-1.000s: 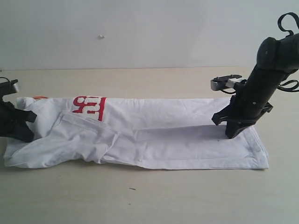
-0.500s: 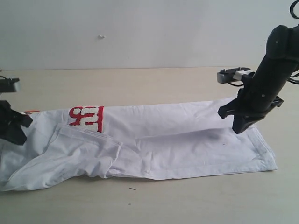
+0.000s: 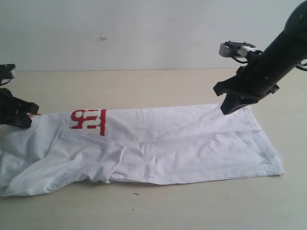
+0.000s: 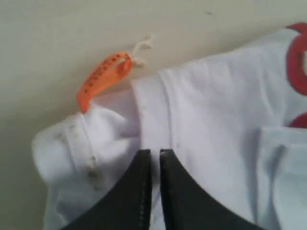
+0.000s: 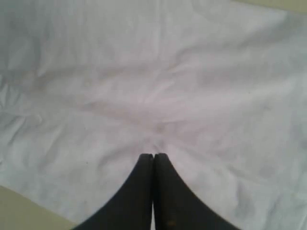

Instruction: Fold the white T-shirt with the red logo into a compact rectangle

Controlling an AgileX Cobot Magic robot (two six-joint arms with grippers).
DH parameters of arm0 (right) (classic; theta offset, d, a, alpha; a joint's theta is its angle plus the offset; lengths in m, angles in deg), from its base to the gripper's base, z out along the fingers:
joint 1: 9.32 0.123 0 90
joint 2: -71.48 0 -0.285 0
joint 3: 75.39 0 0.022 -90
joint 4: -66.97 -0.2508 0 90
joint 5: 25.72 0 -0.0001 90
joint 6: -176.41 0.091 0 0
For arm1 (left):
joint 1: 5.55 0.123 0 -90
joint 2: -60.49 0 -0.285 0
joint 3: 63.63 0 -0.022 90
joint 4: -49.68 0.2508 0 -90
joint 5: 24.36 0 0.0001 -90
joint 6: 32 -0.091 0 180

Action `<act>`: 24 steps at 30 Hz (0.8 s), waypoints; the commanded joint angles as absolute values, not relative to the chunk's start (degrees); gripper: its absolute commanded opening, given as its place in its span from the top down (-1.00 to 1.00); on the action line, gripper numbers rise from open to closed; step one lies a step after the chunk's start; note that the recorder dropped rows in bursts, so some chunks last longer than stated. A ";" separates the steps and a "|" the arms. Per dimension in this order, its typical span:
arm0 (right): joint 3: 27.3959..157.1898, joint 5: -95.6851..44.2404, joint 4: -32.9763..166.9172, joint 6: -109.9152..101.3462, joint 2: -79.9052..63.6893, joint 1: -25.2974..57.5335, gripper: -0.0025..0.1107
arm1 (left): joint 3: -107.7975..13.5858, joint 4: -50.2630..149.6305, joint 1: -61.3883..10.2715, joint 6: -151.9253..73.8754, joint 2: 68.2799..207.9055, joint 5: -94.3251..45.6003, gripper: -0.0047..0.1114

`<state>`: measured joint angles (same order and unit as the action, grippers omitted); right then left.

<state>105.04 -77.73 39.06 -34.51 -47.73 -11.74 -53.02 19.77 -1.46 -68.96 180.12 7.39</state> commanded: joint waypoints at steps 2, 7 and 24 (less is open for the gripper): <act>104.96 -74.97 38.54 -35.38 -47.15 -12.00 0.96 | -52.96 20.32 -1.21 -68.76 183.72 -0.73 0.73; 104.96 -73.90 38.54 -35.38 -47.15 -12.00 0.96 | -52.96 20.73 -1.21 -69.25 187.67 -2.54 0.73; 104.96 -75.29 38.54 -35.38 -47.15 -12.00 0.96 | -53.06 9.33 -4.93 -76.61 174.70 -1.57 0.73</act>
